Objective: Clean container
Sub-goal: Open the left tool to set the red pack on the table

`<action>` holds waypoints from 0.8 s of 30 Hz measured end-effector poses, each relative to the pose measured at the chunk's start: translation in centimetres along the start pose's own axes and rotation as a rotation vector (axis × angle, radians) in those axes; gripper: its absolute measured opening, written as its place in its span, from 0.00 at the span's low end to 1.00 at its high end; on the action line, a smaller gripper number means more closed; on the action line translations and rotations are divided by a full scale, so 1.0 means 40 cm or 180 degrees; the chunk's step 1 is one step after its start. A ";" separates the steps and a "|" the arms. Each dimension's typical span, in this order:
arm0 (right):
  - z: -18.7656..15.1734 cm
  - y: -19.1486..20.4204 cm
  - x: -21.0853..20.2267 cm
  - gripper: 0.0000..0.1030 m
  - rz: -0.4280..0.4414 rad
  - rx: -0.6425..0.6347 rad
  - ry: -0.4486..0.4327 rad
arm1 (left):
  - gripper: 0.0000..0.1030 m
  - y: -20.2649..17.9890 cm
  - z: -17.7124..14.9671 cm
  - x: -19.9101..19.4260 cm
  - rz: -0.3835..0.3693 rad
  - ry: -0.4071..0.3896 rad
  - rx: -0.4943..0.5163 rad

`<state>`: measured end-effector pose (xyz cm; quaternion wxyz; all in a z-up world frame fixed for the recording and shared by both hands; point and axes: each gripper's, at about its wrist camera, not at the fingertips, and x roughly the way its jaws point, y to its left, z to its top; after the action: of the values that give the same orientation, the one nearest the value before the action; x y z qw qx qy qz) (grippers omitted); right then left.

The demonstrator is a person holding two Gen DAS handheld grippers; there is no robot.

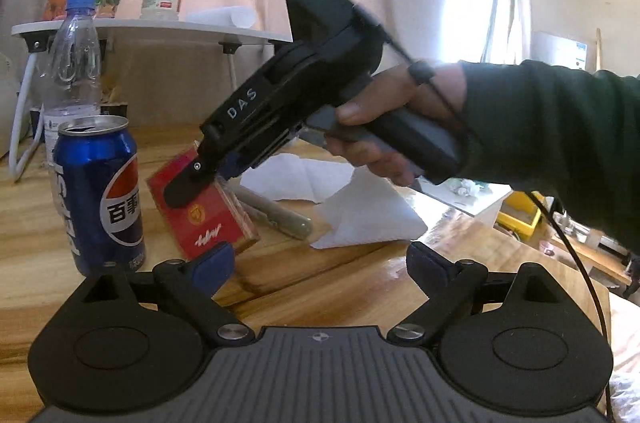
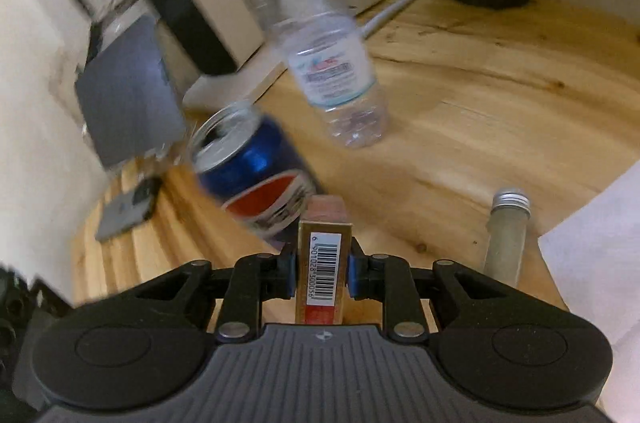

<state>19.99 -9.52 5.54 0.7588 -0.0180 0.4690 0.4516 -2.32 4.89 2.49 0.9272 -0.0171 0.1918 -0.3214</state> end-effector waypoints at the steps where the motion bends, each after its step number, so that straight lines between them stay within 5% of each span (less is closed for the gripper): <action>1: 0.002 -0.009 0.006 0.30 -0.0081 -0.0027 0.0016 | 0.91 0.000 -0.004 -0.001 0.0000 0.0004 -0.0016; 5: 0.006 -0.050 0.021 0.36 -0.0457 -0.0019 0.0014 | 0.97 0.005 -0.007 0.009 0.0057 0.0044 -0.0055; 7: -0.004 -0.045 0.002 0.52 -0.0516 -0.0044 -0.0147 | 0.97 0.008 -0.006 0.014 0.0092 0.0066 -0.0077; 8: -0.009 -0.042 -0.007 0.69 -0.0545 -0.0057 -0.0227 | 0.98 0.009 -0.006 0.015 0.0118 0.0070 -0.0087; 11: -0.034 0.003 -0.054 0.79 -0.0836 -0.0200 -0.0542 | 1.00 0.010 -0.007 0.017 0.0270 0.0056 -0.0082; 13: -0.063 0.037 -0.100 1.00 -0.0935 -0.0208 -0.0807 | 1.00 0.010 -0.006 0.019 0.0344 0.0058 -0.0084; 17: -0.168 0.117 -0.200 1.00 -0.1337 0.0019 -0.1302 | 1.00 0.020 -0.005 0.023 0.0511 0.0099 -0.0171; 24: -0.396 0.249 -0.206 1.00 -0.2549 0.0183 -0.1270 | 1.00 0.026 -0.005 0.032 0.0841 0.0241 -0.0275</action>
<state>0.74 -16.29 6.64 0.9496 -0.0896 0.2819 0.1038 -0.85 4.97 1.71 0.9519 -0.0195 0.2408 -0.1884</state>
